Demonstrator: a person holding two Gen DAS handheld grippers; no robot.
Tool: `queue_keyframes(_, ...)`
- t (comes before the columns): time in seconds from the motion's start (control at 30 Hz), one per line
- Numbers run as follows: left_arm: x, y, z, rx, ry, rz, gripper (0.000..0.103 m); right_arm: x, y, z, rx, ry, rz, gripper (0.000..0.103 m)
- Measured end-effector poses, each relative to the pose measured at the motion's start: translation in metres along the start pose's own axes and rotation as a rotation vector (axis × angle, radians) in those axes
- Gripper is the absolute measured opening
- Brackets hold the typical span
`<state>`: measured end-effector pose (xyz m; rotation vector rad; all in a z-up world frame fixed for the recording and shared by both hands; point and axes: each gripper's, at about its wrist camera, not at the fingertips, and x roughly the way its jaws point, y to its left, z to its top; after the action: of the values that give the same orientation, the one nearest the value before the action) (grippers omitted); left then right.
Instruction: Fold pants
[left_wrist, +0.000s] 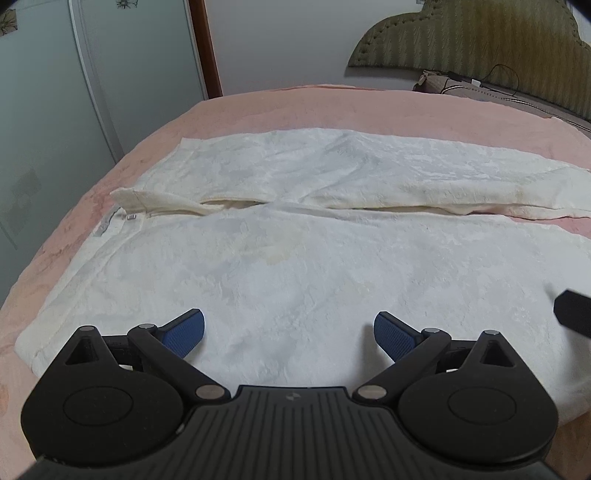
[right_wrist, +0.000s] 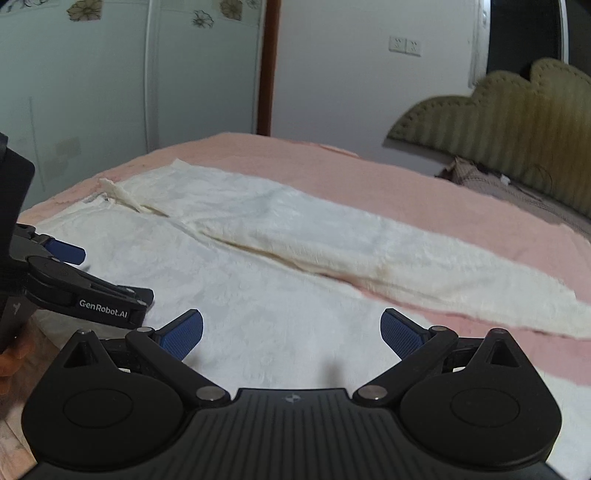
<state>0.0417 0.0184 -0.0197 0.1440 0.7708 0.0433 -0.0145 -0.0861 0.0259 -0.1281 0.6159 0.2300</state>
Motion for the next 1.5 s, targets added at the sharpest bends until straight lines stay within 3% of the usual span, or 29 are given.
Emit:
queue_keyframes(0.17,0.006,0.003,0.006,0.009,-0.018,-0.003,0.101,0.018,-0.016,0.010,-0.007,0.020,-0.001,0.103)
queue_keyframes(0.3,0.012,0.003,0.008,0.033,-0.026,-0.001,0.101,0.032,-0.025,0.018,0.011,0.019,0.081,0.103)
queue_keyframes(0.4,0.017,0.005,0.009,0.038,-0.020,0.011,0.101,0.038,-0.032,0.030,0.024,-0.050,0.146,0.103)
queue_keyframes(0.5,0.024,0.015,0.013,0.009,0.005,-0.015,0.101,0.057,-0.025,0.045,-0.106,-0.047,0.203,0.103)
queue_keyframes(0.63,0.029,0.031,0.019,-0.020,0.000,-0.030,0.100,0.094,-0.019,0.073,-0.224,-0.006,0.249,0.103)
queue_keyframes(0.83,0.026,0.062,0.039,0.007,-0.046,0.015,0.100,0.182,-0.041,0.124,-0.135,0.136,0.363,0.103)
queue_keyframes(0.97,0.029,0.089,0.060,-0.040,-0.020,0.007,0.100,0.234,-0.053,0.150,-0.075,0.145,0.378,0.102)
queue_keyframes(1.03,0.035,0.099,0.068,-0.060,-0.006,0.012,0.100,0.258,-0.055,0.159,-0.059,0.145,0.384,0.097)
queue_keyframes(1.23,0.054,0.110,0.096,-0.050,-0.006,0.046,0.099,0.320,-0.048,0.175,-0.080,0.181,0.409,0.059)
queue_keyframes(1.33,0.069,0.115,0.115,-0.079,0.012,0.022,0.099,0.344,-0.047,0.179,-0.074,0.208,0.486,0.041)
queue_keyframes(1.43,0.089,0.122,0.136,-0.134,0.024,0.001,0.100,0.348,-0.038,0.177,-0.147,0.199,0.510,0.032)
queue_keyframes(1.5,0.110,0.128,0.155,-0.201,0.036,0.002,0.100,0.338,-0.030,0.173,-0.245,0.151,0.466,0.017)
